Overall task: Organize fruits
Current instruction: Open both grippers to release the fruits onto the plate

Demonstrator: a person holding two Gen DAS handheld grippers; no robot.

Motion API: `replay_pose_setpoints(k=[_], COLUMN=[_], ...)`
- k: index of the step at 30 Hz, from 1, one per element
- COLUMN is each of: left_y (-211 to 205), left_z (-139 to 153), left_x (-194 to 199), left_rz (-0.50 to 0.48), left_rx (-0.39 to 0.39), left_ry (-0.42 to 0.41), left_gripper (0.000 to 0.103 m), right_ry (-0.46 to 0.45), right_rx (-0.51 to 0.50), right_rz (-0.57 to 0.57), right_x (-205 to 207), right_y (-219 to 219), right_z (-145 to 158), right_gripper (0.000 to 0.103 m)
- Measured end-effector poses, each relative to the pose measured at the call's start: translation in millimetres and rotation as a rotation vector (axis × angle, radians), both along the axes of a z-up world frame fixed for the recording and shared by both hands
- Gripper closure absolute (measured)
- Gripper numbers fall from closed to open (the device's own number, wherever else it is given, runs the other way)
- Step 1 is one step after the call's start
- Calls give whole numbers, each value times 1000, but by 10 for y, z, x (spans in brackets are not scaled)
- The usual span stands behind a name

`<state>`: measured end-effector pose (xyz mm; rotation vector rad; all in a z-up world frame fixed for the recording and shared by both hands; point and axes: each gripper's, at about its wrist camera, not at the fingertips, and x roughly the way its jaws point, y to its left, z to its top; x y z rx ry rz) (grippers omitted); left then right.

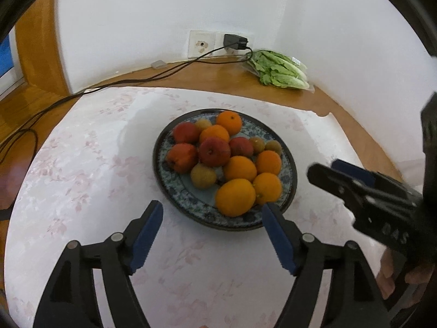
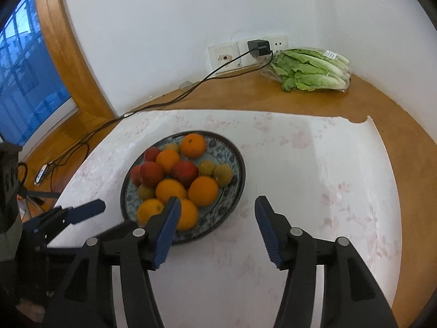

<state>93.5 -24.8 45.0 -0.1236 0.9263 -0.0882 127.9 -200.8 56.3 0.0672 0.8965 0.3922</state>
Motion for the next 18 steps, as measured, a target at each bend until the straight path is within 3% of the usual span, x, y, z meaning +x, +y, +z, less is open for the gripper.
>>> replay_pose_setpoints(k=[18], left_y=[115], left_z=[-206], left_x=[-99], left_rz=[61], left_rx=[76], left_ry=[57], left_gripper=[20], right_ry=[82], right_rx=[-59], right_rz=[-35], right_x=[-387], right_y=[34], right_z=[-315], right_gripper=[30])
